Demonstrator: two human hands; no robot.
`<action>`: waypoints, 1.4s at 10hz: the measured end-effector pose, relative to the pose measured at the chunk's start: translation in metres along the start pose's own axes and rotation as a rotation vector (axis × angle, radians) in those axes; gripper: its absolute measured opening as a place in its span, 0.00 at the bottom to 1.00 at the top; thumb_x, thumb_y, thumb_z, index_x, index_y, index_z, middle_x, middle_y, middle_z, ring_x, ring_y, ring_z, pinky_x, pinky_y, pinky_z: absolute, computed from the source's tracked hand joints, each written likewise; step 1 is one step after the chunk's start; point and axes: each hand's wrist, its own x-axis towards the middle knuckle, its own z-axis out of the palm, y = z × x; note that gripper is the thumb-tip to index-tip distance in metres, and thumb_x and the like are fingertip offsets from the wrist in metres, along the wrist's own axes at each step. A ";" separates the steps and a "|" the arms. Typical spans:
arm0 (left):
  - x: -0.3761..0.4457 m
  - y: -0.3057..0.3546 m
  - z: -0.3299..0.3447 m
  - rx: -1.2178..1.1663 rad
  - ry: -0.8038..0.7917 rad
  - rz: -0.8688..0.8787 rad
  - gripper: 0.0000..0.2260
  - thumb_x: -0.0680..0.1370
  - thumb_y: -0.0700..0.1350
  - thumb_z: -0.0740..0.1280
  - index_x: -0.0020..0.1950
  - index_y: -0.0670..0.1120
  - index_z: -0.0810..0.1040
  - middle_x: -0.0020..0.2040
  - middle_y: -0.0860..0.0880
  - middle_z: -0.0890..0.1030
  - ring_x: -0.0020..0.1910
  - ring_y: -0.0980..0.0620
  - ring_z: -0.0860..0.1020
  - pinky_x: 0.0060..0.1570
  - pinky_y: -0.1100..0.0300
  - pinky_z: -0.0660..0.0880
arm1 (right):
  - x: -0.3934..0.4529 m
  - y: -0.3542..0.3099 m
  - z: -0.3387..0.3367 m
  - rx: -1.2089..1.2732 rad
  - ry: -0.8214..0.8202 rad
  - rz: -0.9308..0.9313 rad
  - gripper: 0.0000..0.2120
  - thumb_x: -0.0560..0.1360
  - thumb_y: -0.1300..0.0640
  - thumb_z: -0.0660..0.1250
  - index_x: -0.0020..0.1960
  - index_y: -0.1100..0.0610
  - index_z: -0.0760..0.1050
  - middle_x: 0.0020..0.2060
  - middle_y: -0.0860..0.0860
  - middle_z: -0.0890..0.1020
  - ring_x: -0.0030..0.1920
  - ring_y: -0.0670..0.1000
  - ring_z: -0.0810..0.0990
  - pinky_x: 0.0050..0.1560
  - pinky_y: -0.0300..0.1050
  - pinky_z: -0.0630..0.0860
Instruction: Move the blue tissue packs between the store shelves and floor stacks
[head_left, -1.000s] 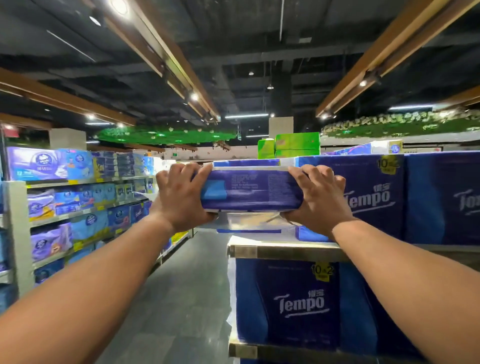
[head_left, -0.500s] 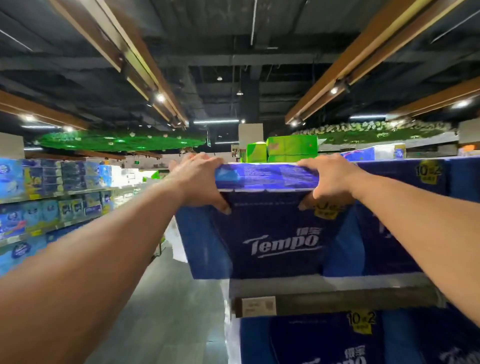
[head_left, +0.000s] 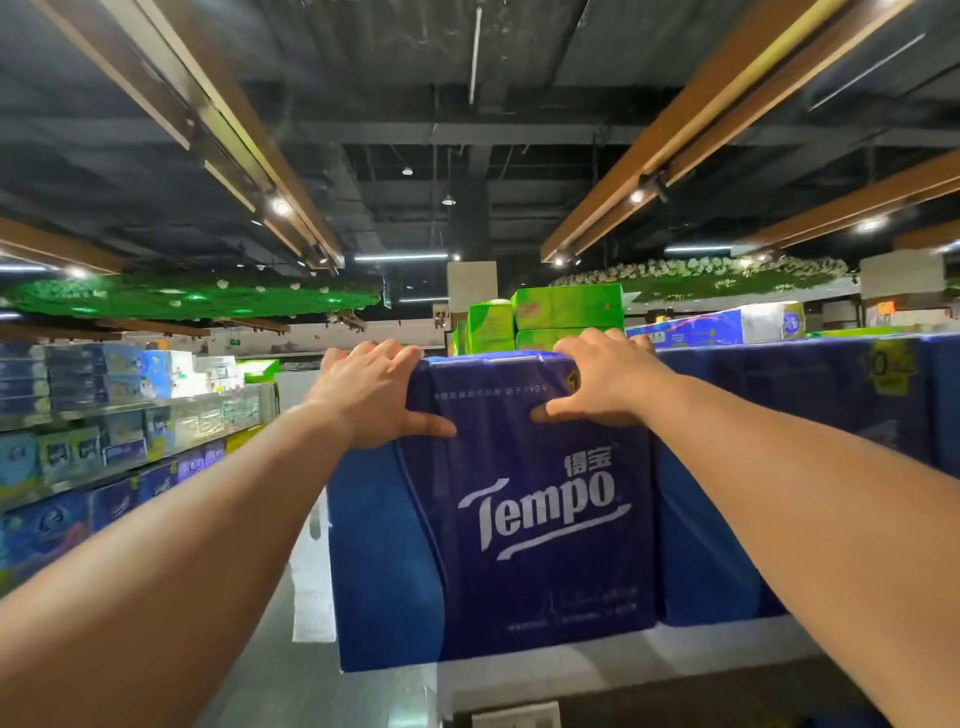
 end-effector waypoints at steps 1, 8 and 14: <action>0.009 0.000 0.013 0.028 0.103 0.008 0.50 0.56 0.88 0.48 0.61 0.54 0.72 0.57 0.52 0.77 0.56 0.47 0.75 0.53 0.47 0.70 | 0.008 0.007 0.013 0.036 0.051 -0.003 0.53 0.54 0.14 0.56 0.70 0.44 0.67 0.64 0.49 0.74 0.66 0.56 0.69 0.65 0.58 0.62; -0.002 0.033 0.014 -0.142 0.279 -0.003 0.50 0.58 0.82 0.59 0.74 0.56 0.62 0.70 0.47 0.69 0.72 0.42 0.60 0.73 0.36 0.46 | -0.028 0.005 0.021 0.056 0.254 -0.031 0.37 0.73 0.32 0.67 0.74 0.51 0.63 0.70 0.55 0.68 0.70 0.59 0.66 0.70 0.56 0.60; 0.009 0.226 -0.031 -0.050 -0.048 -0.246 0.52 0.68 0.75 0.67 0.82 0.56 0.46 0.83 0.48 0.48 0.80 0.41 0.46 0.72 0.31 0.57 | -0.250 0.259 0.018 0.095 -0.105 0.141 0.28 0.77 0.36 0.61 0.73 0.48 0.66 0.70 0.49 0.69 0.70 0.56 0.65 0.68 0.59 0.61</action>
